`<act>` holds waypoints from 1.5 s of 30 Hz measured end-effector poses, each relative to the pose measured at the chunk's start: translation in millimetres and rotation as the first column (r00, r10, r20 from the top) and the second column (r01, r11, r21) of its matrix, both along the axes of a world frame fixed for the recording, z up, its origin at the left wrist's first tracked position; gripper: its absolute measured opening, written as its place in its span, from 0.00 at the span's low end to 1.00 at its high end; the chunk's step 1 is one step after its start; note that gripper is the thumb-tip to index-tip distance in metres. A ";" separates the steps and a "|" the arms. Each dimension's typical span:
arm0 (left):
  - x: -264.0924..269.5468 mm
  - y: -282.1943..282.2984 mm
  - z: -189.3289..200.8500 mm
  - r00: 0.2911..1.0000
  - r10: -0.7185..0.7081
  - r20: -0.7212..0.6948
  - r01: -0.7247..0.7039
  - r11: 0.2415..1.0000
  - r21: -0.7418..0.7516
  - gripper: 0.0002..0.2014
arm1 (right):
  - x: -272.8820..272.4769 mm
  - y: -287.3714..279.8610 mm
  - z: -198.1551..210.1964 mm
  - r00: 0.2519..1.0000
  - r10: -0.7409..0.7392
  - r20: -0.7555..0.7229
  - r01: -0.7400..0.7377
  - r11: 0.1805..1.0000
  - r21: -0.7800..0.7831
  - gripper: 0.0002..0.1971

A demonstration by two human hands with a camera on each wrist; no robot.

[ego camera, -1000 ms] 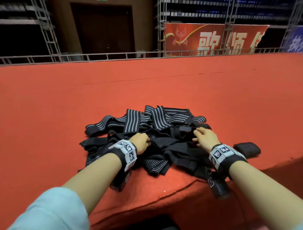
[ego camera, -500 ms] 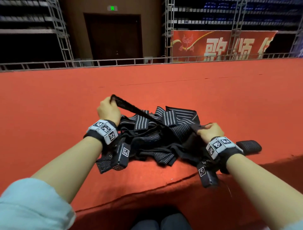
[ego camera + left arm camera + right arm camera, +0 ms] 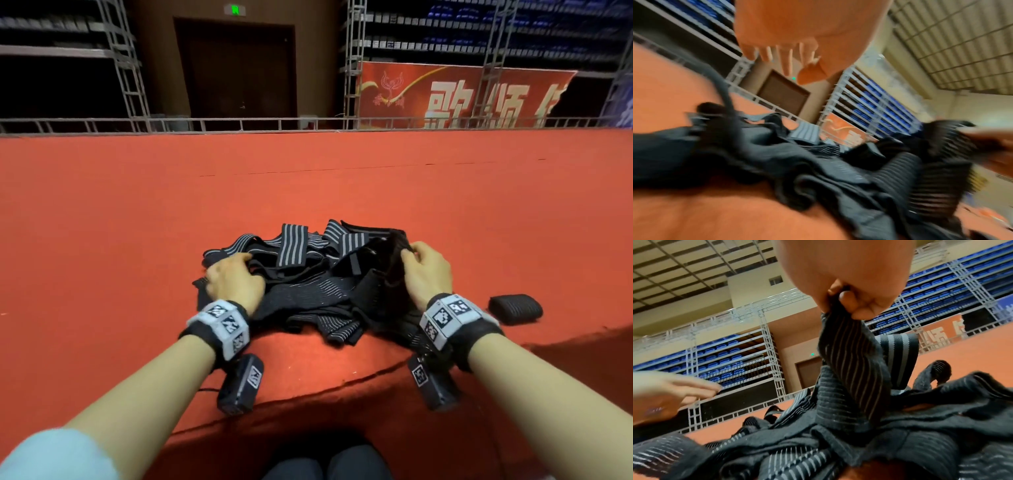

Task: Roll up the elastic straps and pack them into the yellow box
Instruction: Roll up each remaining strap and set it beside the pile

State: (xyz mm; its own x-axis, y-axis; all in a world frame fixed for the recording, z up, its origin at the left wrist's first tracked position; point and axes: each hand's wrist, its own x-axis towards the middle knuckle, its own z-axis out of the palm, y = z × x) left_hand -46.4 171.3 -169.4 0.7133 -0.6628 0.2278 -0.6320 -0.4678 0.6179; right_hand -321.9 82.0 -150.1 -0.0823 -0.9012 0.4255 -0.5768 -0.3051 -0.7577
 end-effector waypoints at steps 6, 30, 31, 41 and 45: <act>-92.5 -33.2 8.7 0.787 -0.497 -0.365 0.437 0.867 -0.239 0.12 | 21.4 19.7 -4.4 0.971 0.239 0.027 -0.219 0.925 -0.310 0.05; -74.5 -29.6 5.9 0.616 -0.787 0.041 0.788 0.616 -0.003 0.13 | 30.4 -39.3 -21.4 0.960 0.191 0.207 -0.277 0.769 0.575 0.32; -66.8 -25.9 8.2 0.599 -0.800 0.029 0.801 0.599 -0.007 0.13 | 34.9 -37.9 -17.8 0.955 0.200 0.219 -0.293 0.746 0.598 0.20; 25.6 14.5 45.4 0.701 -0.688 -0.188 0.535 0.682 -0.498 0.13 | 64.9 -60.6 -8.5 0.974 0.196 0.115 -0.222 0.713 0.666 0.10; 68.2 19.2 67.2 0.917 -0.358 -0.177 0.109 0.652 -0.750 0.12 | 51.0 -72.3 -12.6 0.950 0.086 0.300 -0.255 0.767 0.589 0.18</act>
State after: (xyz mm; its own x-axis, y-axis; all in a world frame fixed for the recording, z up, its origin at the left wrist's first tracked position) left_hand 21.7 190.5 -102.2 0.6690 -0.5352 0.5157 -0.3933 0.3338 0.8567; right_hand -271.0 9.7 -162.7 0.0756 -0.9688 -0.2359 -0.3346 0.1982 -0.9213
